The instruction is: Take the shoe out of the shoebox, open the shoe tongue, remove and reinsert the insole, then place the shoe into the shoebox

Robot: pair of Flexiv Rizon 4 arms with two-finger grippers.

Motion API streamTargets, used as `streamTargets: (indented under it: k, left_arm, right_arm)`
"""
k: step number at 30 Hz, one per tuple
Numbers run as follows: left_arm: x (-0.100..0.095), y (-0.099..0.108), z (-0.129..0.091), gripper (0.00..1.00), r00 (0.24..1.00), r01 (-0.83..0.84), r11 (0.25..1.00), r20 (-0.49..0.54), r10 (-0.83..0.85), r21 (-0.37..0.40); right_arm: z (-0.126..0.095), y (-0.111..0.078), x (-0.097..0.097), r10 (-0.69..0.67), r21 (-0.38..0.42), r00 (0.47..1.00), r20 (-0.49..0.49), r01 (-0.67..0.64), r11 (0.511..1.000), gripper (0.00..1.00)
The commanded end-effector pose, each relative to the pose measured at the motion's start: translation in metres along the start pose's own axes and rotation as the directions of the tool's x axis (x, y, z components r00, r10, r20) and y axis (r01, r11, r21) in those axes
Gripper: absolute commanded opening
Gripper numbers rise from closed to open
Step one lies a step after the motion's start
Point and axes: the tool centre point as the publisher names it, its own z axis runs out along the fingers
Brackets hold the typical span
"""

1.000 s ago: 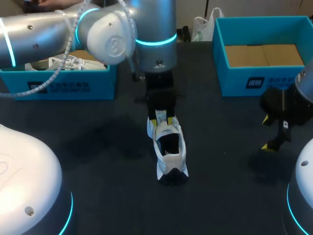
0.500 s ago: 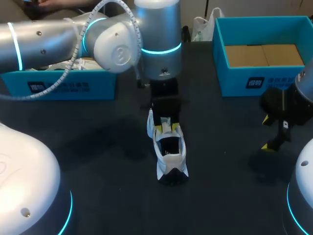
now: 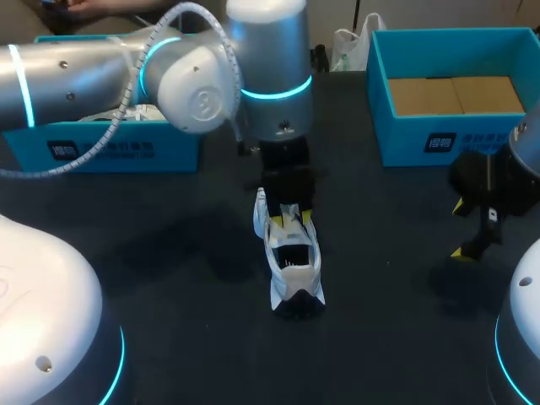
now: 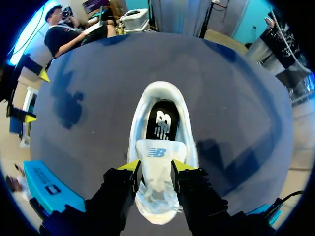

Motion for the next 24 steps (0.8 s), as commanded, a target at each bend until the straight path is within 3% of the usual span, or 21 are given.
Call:
streamTargets:
  k: [1,3,15,17,19,20,21,22,24]
  left_arm:
    - [0.019,-0.011,-0.031,1.0,0.987,0.156,0.98,0.069,-0.148,-0.122]
    - [0.023,-0.016,-0.047,1.0,0.978,0.191,0.964,0.118,-0.171,-0.186]
    - [0.023,-0.016,-0.047,1.0,0.978,0.191,0.964,0.118,-0.171,-0.186]
    - [0.028,-0.021,-0.045,1.0,0.958,0.283,0.953,0.082,-0.275,-0.104]
    - [0.029,-0.026,-0.046,1.0,0.893,0.451,0.892,0.011,-0.45,-0.024]
    - [0.029,-0.03,-0.048,1.0,0.822,0.57,0.821,-0.014,-0.57,0.041]
    - [0.03,-0.033,-0.05,1.0,0.685,0.728,0.685,-0.046,-0.727,0.016]
    - [0.037,-0.04,-0.052,1.0,0.552,0.834,0.552,0.005,-0.834,-0.016]
    - [0.037,-0.04,-0.052,1.0,0.552,0.834,0.552,0.005,-0.834,-0.016]
  right_arm:
    - [0.0,0.0,0.001,0.0,0.002,1.0,0.002,0.0,1.0,1.0]
    - [0.0,0.0,0.001,0.0,0.002,1.0,0.002,0.0,1.0,1.0]
    - [0.0,0.0,0.001,0.0,0.002,1.0,0.002,0.0,1.0,1.0]
    - [0.0,0.0,0.001,0.0,0.002,1.0,0.002,0.0,1.0,1.0]
    - [0.0,0.0,0.001,0.0,0.002,1.0,0.002,0.0,1.0,1.0]
    - [0.0,0.0,0.001,0.0,0.002,1.0,0.002,0.0,1.0,1.0]
    - [0.0,0.0,0.001,0.0,0.002,1.0,0.002,0.0,1.0,1.0]
    - [0.0,0.0,0.001,0.0,0.002,1.0,0.002,0.0,1.0,1.0]
    - [0.0,0.0,0.001,0.0,0.002,1.0,0.002,0.0,1.0,1.0]
